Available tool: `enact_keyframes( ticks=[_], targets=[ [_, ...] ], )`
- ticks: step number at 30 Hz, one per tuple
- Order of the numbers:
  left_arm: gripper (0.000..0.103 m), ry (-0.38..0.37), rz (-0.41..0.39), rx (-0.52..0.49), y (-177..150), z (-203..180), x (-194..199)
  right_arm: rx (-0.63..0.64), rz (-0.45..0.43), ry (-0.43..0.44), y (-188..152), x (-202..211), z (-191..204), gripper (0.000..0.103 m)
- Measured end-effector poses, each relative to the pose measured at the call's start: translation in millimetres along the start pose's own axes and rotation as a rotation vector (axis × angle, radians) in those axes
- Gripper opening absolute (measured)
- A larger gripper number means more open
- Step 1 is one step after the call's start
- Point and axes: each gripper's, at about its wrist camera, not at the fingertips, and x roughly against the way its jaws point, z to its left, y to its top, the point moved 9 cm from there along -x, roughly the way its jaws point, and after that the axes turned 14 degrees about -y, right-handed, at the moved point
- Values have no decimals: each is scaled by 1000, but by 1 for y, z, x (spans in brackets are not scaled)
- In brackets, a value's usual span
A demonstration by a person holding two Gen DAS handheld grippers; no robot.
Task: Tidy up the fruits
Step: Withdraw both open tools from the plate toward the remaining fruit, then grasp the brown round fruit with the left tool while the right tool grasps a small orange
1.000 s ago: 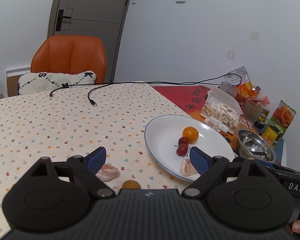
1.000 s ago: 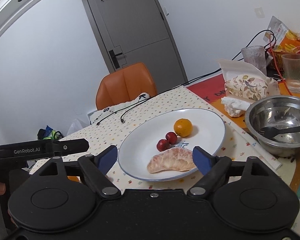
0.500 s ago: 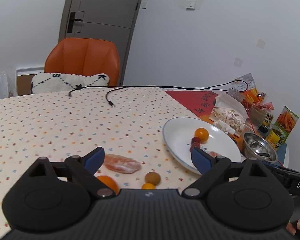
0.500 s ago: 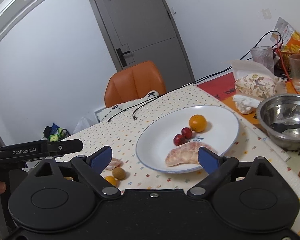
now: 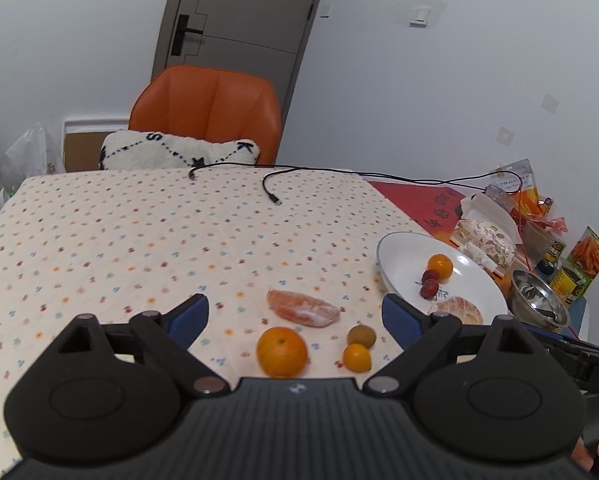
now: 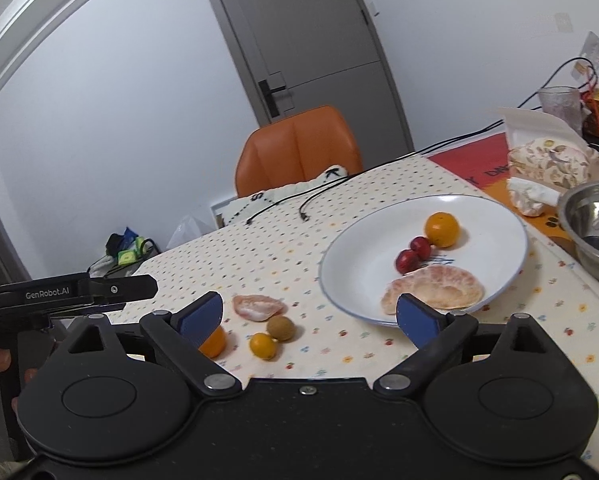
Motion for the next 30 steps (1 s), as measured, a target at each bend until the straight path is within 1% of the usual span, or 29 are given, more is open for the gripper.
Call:
enact_keyframes(
  ticks=[4,12,17,20,22,24,27,30],
  targets=[
    [92,-1,5,17,-5,7,6,0,20,35,-3,-2,11,94],
    [91,21,-11,24,-13,19,17,47,40,58,-12,-6,32,94],
    [89,22,-6,26,-20,25,18,67,62,77,-19,-13,43,89],
    [85,25,-5,22,-23,27,18,77,75,86,-24,-17,48,84],
    [80,25,0,27,-25,29,16,79,84,93,-27,-19,51,81],
    [76,21,4,30,-27,30,14,84,91,96,-30,-22,53,79],
    [72,16,12,35,-31,32,11,88,103,95,-34,-26,55,76],
    [67,23,17,38,-35,37,8,88,116,96,-38,-31,57,71]
  ],
)
